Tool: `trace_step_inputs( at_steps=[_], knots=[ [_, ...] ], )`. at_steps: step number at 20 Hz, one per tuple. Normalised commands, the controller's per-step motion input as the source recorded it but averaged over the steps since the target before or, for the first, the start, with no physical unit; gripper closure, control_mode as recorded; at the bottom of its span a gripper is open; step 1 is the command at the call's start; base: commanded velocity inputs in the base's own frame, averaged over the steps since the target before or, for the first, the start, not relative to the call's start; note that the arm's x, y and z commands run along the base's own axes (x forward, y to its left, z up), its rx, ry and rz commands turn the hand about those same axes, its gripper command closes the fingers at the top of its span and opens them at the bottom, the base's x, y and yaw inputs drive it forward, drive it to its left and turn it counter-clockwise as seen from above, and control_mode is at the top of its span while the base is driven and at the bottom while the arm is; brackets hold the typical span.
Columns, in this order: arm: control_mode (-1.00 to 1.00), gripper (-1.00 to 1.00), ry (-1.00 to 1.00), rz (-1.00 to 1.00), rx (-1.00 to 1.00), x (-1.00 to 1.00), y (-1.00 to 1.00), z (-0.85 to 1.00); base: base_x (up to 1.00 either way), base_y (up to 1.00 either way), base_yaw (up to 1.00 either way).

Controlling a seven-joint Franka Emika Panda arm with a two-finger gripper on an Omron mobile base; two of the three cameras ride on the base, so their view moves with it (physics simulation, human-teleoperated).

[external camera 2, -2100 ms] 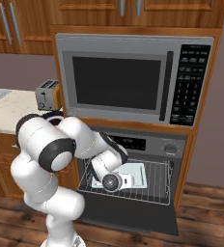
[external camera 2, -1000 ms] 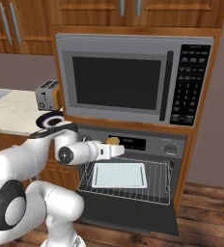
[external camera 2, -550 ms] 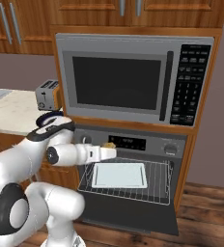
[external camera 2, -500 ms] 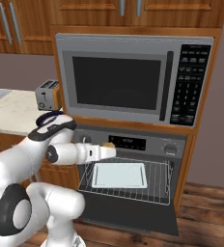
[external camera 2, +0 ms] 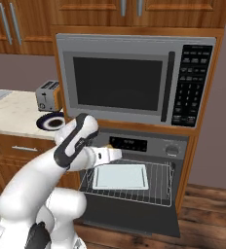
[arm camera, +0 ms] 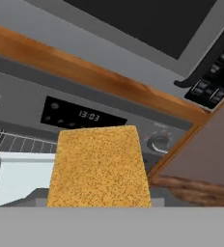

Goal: Take the baked cake out of the oven and place it on the plate for cooling. Then close the oven door.

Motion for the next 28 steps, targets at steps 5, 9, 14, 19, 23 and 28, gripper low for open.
trace_step_inputs(
  at_steps=[5, 9, 14, 19, 23, 28],
  knots=[
    [-1.00, 1.00, 0.31, 0.05, 0.19, -0.35, 0.00, 0.84, 0.00, 0.00, 0.00],
    [-1.00, 1.00, 0.32, 0.01, 0.20, -0.31, 0.00, 0.88, 0.00, 0.00, 0.00],
    [-1.00, 1.00, 0.33, 0.00, 0.19, -0.26, 0.00, 0.93, 0.00, 0.00, 0.00],
    [-1.00, 1.00, 0.32, 0.00, 0.15, -0.30, 0.00, 0.87, 0.00, 0.00, 0.00],
    [-1.00, 1.00, 0.24, 0.00, 0.02, -0.25, 0.00, 0.58, 0.00, 0.00, 0.00],
    [-1.00, 1.00, 0.16, 0.00, 0.00, -0.16, 0.00, 0.24, 0.00, 0.00, 0.00]
  ],
)
